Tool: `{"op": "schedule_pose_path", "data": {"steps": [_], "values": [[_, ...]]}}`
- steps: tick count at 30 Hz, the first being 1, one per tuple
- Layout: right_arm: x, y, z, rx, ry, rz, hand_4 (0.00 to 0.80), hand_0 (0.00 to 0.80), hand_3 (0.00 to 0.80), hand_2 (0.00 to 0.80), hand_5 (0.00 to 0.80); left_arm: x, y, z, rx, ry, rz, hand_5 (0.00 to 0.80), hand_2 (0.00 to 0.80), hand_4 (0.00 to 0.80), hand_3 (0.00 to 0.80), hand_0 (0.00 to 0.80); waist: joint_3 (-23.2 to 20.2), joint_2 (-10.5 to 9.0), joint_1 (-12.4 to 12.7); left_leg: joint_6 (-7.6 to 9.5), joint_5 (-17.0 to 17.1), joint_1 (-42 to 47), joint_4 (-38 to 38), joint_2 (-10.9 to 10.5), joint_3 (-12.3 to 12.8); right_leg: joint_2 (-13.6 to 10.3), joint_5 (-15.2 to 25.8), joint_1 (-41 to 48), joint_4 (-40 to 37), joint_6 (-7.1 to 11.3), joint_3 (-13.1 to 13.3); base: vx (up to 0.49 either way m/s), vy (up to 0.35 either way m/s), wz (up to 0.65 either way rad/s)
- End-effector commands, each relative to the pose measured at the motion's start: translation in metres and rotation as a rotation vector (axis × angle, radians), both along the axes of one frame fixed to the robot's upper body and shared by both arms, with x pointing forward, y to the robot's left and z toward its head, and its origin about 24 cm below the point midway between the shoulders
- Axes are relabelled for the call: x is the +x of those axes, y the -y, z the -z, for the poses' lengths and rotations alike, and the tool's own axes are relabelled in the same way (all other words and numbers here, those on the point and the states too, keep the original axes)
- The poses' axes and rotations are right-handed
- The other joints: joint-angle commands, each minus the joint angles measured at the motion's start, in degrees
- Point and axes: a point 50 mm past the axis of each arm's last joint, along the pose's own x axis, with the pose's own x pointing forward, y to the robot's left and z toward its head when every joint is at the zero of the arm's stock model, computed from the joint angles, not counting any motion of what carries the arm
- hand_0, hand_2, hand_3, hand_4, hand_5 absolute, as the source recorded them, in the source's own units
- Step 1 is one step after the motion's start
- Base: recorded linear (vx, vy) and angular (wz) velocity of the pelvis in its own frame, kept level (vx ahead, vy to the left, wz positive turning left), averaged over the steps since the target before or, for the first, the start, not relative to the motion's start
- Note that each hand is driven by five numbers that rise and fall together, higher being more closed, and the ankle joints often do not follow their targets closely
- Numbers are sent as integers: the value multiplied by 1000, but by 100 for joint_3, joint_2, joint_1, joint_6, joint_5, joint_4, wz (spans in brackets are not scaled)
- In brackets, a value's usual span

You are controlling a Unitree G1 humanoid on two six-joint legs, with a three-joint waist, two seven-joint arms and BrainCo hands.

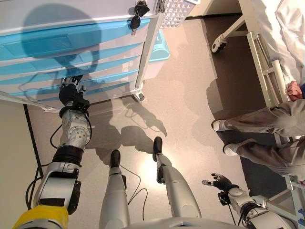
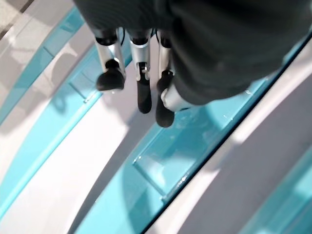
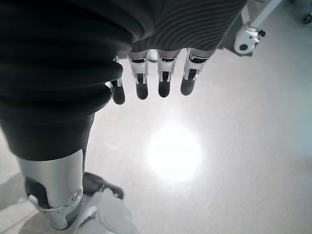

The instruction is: Open the drawer and pick up the medicine

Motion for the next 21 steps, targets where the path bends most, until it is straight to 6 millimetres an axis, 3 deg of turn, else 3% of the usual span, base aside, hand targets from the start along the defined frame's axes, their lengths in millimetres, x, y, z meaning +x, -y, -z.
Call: {"op": "schedule_pose_path", "data": {"steps": [1,21], "values": [[-28,29,1,-88,-89,1,0,0,0,0,0,-9,14,-176,240,685,34,800,800,800,800,800,-568,245,-46,270,148,-280,-38,-205,-75,90,-639,358,487,354,-93,0,0,0],[-32,27,4,-88,-107,-11,0,0,0,0,0,-18,10,-177,233,711,-15,800,800,800,800,800,-617,236,-8,274,139,-290,-15,-216,-100,94,-660,350,552,346,-107,0,0,0]]}}
